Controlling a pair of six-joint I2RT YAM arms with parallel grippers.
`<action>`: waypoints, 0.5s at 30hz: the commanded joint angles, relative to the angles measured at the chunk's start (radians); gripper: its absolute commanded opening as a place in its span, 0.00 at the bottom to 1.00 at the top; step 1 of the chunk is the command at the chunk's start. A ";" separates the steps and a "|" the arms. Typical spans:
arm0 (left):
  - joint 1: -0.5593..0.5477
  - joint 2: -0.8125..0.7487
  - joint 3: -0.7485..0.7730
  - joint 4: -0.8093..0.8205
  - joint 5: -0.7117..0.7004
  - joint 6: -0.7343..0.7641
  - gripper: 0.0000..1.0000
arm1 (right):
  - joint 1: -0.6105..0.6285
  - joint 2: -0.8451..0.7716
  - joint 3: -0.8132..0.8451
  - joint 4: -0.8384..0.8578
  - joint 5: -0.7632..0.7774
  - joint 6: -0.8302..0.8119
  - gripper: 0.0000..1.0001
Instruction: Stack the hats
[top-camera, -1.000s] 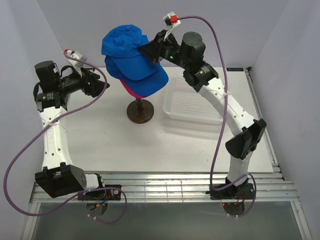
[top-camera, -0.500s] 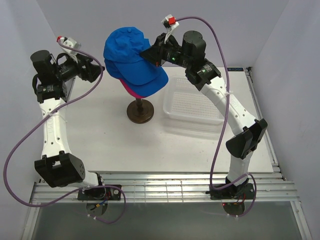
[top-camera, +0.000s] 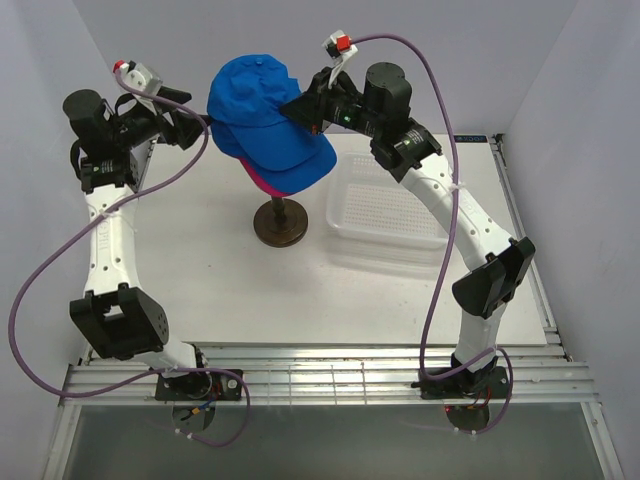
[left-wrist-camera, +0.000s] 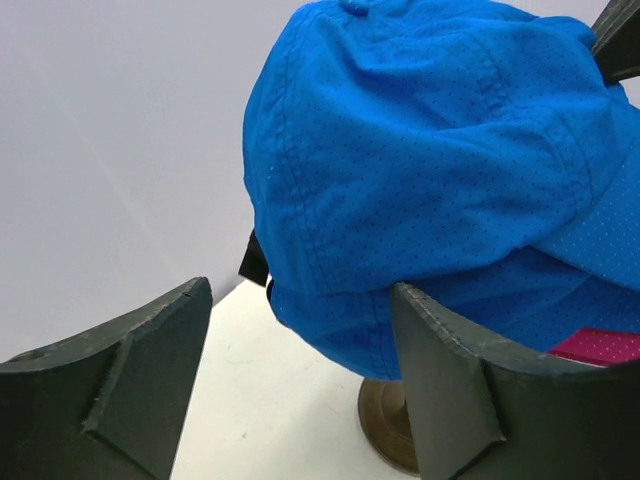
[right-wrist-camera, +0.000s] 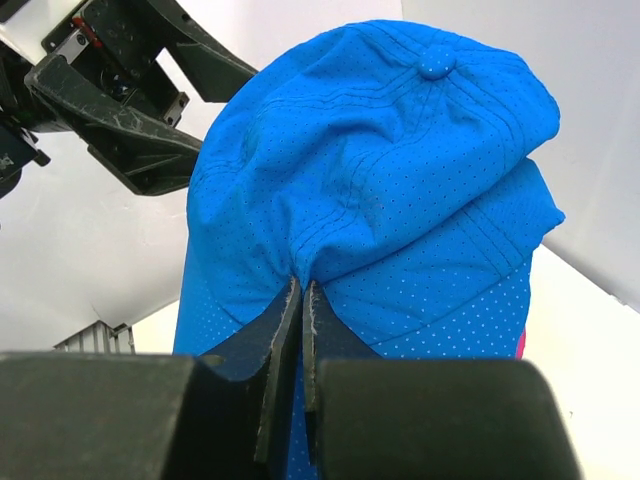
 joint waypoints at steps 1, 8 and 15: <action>-0.026 0.001 0.034 0.083 0.033 -0.006 0.81 | 0.001 -0.032 -0.023 -0.001 -0.006 -0.011 0.08; -0.040 0.012 0.024 0.121 0.028 -0.044 0.53 | 0.001 -0.029 -0.022 -0.009 -0.002 -0.013 0.08; -0.040 -0.004 -0.016 0.122 0.043 -0.026 0.00 | 0.001 -0.042 -0.020 -0.050 0.030 -0.047 0.29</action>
